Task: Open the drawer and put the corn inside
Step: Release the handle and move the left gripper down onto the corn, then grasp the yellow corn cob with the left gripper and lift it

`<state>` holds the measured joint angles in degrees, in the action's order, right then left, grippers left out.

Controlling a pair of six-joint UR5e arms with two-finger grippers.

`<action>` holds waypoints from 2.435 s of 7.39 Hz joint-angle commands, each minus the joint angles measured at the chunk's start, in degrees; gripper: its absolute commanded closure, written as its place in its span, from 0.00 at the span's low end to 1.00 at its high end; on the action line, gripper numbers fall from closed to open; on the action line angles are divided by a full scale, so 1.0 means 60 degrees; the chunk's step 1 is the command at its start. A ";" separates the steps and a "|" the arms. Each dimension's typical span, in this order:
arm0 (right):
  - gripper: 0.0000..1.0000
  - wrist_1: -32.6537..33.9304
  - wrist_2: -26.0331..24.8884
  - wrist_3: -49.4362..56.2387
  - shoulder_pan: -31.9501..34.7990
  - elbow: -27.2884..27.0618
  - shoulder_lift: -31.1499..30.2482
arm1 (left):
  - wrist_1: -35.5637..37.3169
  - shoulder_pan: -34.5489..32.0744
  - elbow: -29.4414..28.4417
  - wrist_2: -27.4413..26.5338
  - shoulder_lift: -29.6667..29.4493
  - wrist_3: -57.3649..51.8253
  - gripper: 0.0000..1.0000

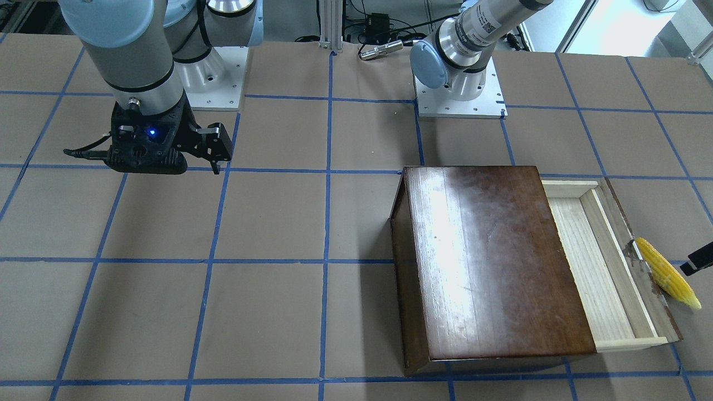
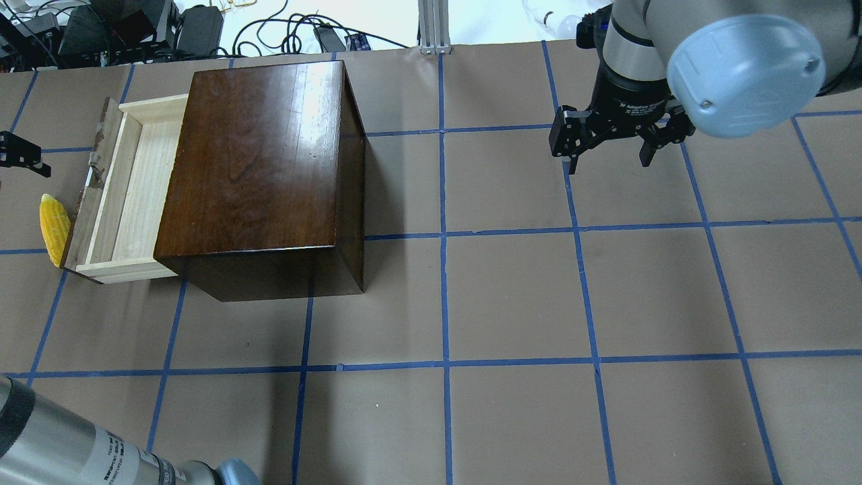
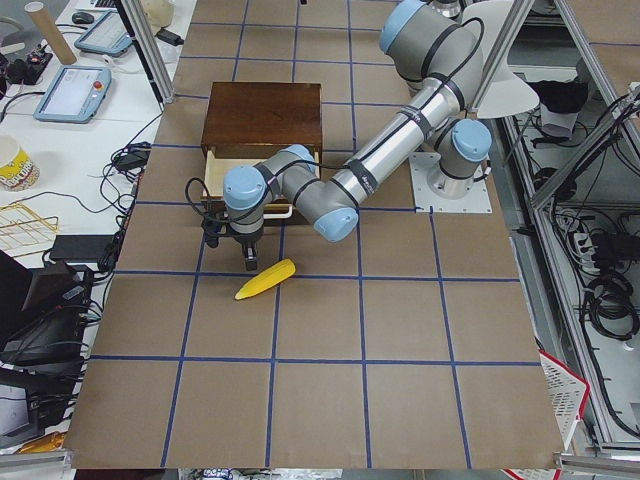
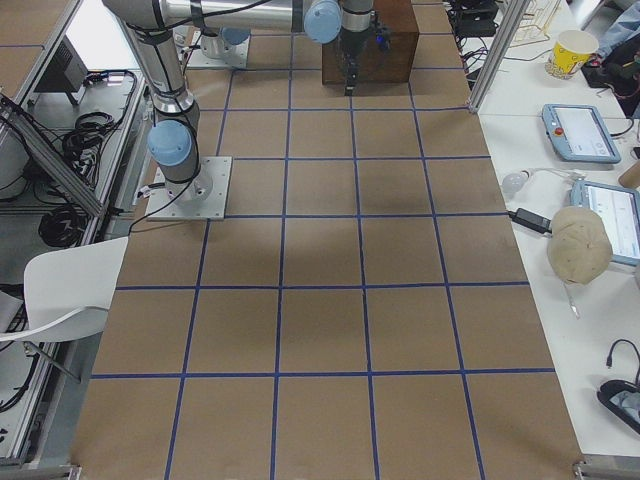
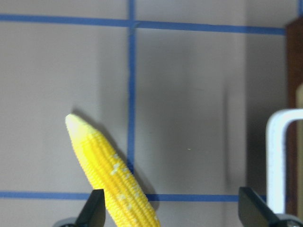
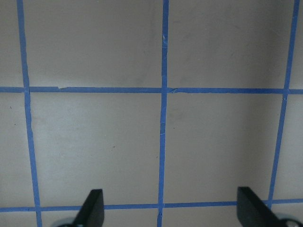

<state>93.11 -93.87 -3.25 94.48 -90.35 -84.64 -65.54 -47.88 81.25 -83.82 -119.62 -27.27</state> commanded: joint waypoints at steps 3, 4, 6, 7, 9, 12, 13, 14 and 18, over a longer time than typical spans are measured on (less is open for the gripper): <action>0.00 0.0009 0.0000 0.0000 0.0000 0.0000 0.0000 | 0.0215 0.0025 0.0433 -0.1137 -0.0643 0.2020 0.00; 0.00 -0.0006 0.0000 0.0000 0.0000 0.0000 0.0000 | 0.0215 0.0025 0.0462 -0.1538 -0.0746 0.2068 0.00; 0.00 0.0009 0.0000 0.0000 0.0000 0.0000 0.0000 | 0.0215 0.0011 0.0419 -0.1571 -0.1111 0.2709 0.00; 0.00 0.0009 0.0000 0.0000 0.0000 0.0000 0.0000 | 0.0229 0.0010 0.0404 -0.1542 -0.1200 0.2815 0.00; 0.00 -0.0006 0.0000 0.0000 0.0000 0.0000 0.0000 | 0.0215 0.0010 0.0390 -0.1412 -0.1390 0.2932 0.00; 0.00 -0.0006 0.0000 0.0000 0.0000 0.0000 0.0000 | 0.0215 0.0011 0.0346 -0.1337 -0.1406 0.2948 0.86; 0.00 0.0009 0.0000 0.0000 0.0000 0.0000 0.0000 | 0.0186 -0.0019 0.0316 -0.1438 -0.1247 0.2861 1.00; 0.00 -0.0006 0.0000 0.0000 0.0000 0.0000 0.0000 | 0.0069 -0.0091 0.0316 -0.1483 -0.1042 0.2787 1.00; 0.00 0.0009 0.0000 0.0000 0.0000 0.0000 0.0000 | -0.1447 -0.0354 -0.0966 -0.1469 -0.0003 0.1240 1.00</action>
<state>93.12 -93.87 -3.25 94.48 -90.35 -84.64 -69.31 -49.08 79.67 -92.60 -121.90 -16.18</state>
